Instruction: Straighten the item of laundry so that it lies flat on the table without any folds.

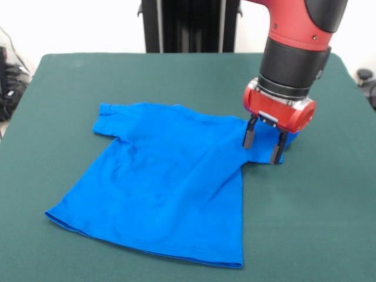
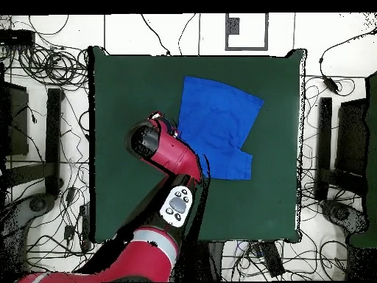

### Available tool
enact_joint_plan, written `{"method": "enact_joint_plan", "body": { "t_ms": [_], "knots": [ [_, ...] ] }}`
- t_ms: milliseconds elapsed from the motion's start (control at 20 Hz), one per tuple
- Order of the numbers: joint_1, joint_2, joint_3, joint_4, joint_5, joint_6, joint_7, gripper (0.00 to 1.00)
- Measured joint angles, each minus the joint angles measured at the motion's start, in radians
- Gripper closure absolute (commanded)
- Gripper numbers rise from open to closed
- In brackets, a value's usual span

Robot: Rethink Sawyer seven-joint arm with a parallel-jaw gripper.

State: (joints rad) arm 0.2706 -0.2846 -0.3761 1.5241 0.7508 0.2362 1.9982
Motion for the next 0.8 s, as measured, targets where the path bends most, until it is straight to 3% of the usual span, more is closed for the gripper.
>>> {"method": "enact_joint_plan", "body": {
  "t_ms": [800],
  "knots": [
    [0.0, -0.029, 0.0, 0.007, 0.0, 0.0, 0.0, 0.0]
  ]
}}
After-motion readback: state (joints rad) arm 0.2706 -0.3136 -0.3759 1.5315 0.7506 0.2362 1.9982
